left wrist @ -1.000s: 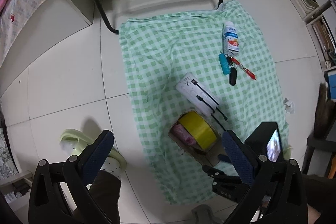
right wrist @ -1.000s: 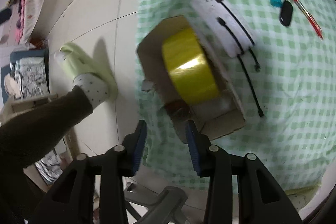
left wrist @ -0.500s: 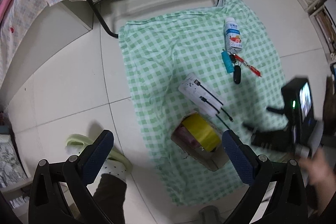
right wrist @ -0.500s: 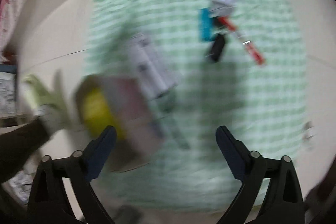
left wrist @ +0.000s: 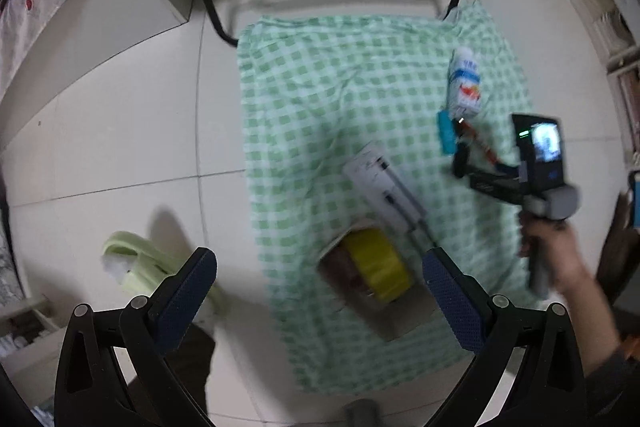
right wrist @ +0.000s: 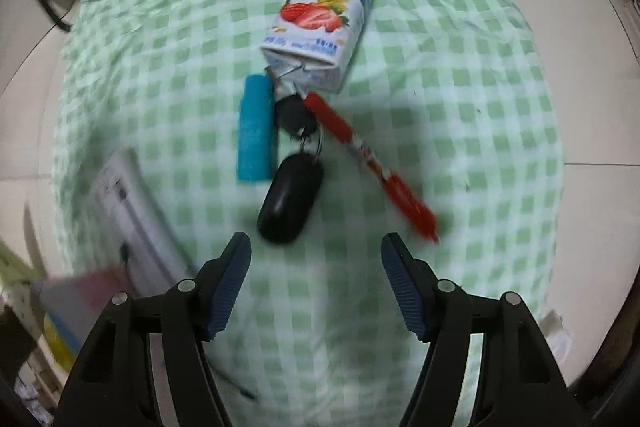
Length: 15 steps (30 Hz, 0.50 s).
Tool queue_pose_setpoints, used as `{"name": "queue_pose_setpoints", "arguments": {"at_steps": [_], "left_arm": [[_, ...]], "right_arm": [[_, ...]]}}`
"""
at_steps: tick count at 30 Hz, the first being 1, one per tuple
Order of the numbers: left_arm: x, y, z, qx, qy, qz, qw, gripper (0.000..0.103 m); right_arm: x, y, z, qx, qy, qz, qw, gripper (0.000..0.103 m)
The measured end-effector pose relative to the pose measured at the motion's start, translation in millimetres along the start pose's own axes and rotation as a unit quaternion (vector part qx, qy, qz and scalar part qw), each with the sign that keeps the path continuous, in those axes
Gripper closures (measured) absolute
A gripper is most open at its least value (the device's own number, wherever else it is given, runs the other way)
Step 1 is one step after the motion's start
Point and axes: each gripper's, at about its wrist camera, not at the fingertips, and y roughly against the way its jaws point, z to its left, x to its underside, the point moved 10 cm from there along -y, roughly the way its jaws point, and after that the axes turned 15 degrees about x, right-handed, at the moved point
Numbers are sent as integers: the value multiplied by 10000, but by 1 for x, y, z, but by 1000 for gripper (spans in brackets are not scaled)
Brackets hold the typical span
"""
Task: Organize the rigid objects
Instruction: 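Grasp the black key fob with the right gripper, then drop the black key fob into the cardboard box with the right gripper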
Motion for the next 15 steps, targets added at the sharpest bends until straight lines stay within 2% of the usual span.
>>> {"name": "queue_pose_setpoints", "arguments": {"at_steps": [3,5,6,7,8,10,15], "left_arm": [[-5,3,7,-262,-96,-139,9995,0],[-1,-2,10,-360,-89,-59,9993,0],[2,-5,13,-358,-42,3,9994,0],[4,-7,12,-369,-12,58,9993,0],[5,-9,12,-395,-10,115,9992,0],[4,-9,7,-387,-81,148,9991,0],[-3,5,-11,-177,-188,-91,9996,0]], "right_arm": [[-10,-15,2,-104,-242,77,9996,34],[-14,-26,6,-237,-395,144,9988,35],[-14,-33,6,-183,-406,232,9987,39],[-13,-34,5,-56,-372,214,9991,44],[-16,-28,4,108,-224,62,9997,72],[-16,-16,3,276,-59,-37,9996,72],[-5,43,-5,-398,-71,-135,9991,72]]}}
